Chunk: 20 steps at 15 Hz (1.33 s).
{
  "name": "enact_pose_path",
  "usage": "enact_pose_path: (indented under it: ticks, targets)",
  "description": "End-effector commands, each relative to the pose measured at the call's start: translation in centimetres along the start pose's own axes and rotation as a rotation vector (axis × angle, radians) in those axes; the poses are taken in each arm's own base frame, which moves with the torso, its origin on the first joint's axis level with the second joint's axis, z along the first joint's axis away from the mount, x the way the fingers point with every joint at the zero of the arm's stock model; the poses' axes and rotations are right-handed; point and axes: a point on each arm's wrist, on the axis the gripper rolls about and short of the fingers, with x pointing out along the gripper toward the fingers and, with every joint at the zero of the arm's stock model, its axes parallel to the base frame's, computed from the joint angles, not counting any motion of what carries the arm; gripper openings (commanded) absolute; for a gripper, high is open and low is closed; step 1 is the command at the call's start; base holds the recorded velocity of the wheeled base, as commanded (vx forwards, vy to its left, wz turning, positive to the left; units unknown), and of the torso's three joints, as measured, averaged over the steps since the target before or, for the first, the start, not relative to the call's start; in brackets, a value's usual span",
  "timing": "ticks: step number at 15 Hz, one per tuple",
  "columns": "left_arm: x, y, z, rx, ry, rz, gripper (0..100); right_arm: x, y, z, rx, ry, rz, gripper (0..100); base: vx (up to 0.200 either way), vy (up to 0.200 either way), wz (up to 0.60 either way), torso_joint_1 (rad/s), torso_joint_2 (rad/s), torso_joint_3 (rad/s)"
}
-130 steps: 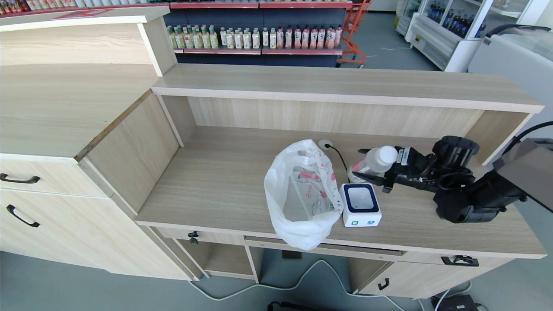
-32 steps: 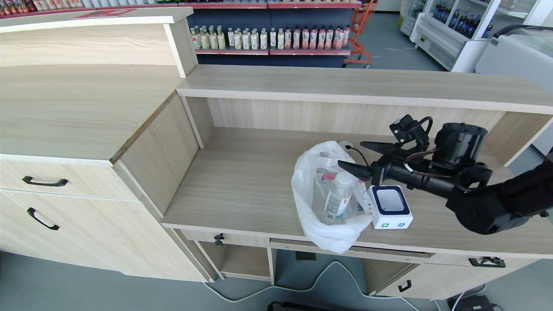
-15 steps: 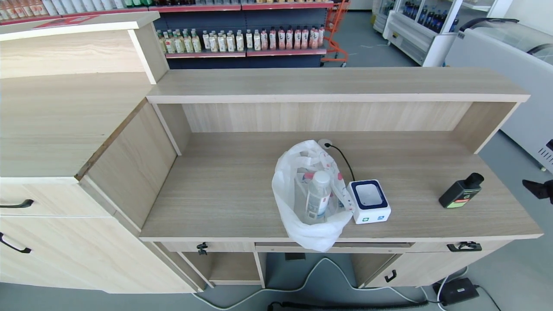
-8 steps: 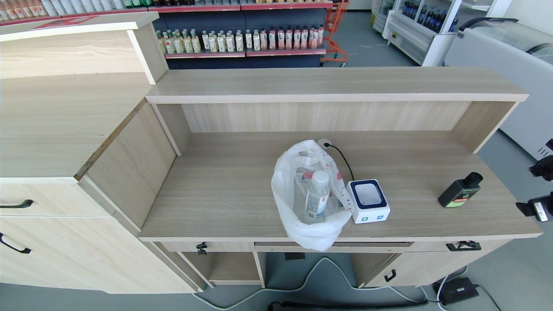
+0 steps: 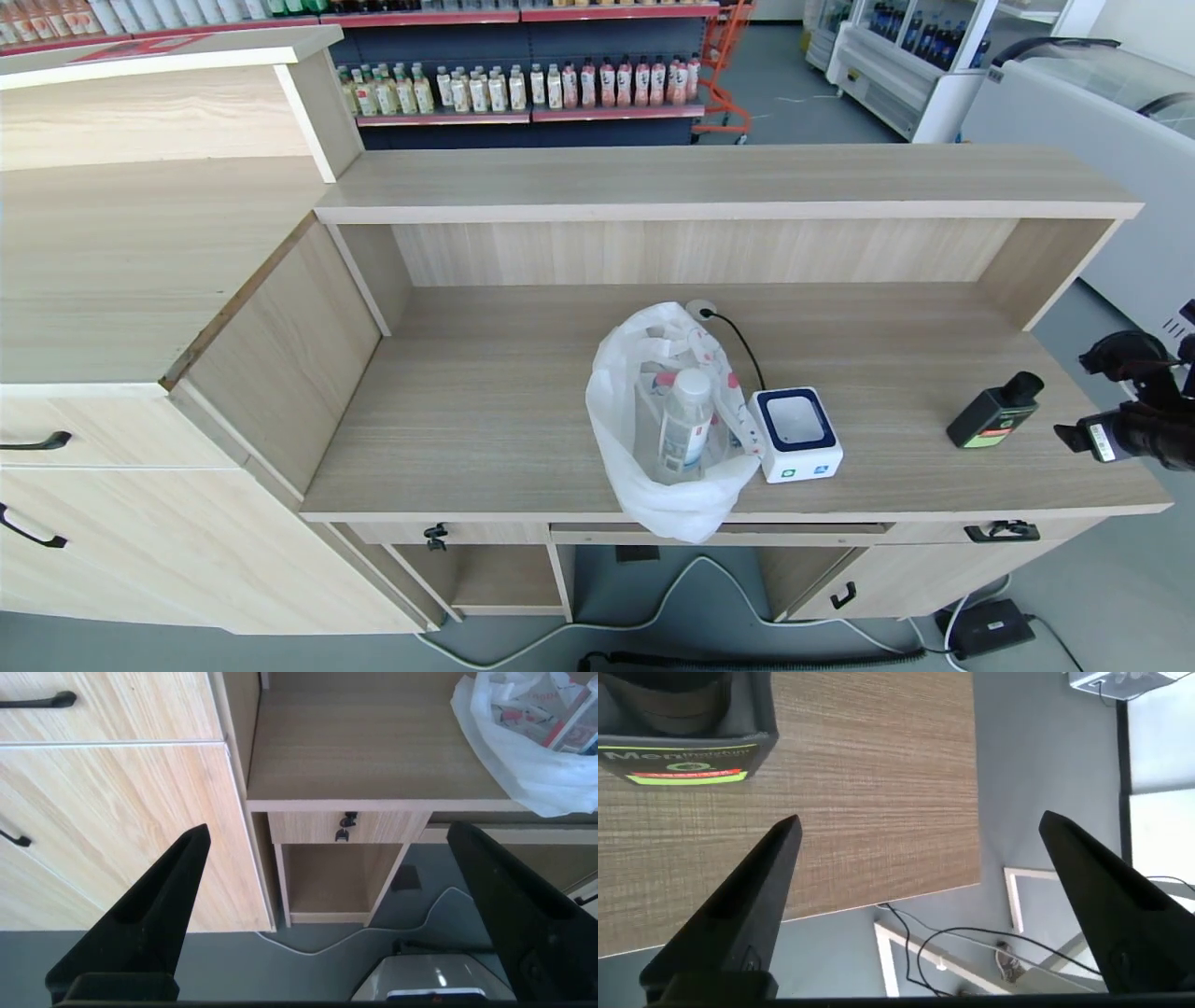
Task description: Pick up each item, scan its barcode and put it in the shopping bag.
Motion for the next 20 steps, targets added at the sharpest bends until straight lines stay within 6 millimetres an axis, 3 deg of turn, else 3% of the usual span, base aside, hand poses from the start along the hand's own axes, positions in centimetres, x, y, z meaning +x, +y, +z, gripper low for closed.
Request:
enact_pose_path:
  ticks: [1, 6, 20]
  targets:
    - [0.0, 0.0, 0.0, 0.0, 0.0, 0.001, 100, 0.6, 1.1, 0.3, 0.007, -0.006, 0.027, 100, 0.0, 0.0, 0.0, 0.0, 0.0, 0.0]
    - [0.0, 0.0, 0.0, 0.0, 0.0, -0.001, 100, 1.7, 2.5, 1.2, 0.007, -0.047, 0.077, 100, 0.0, 0.0, 0.0, 0.0, 0.0, 0.0]
    - [0.0, 0.0, 0.0, 0.0, 0.0, -0.001, 100, 3.8, 8.8, 2.9, 0.046, -0.162, 0.225, 100, 0.0, 0.0, 0.0, 0.0, 0.0, 0.0]
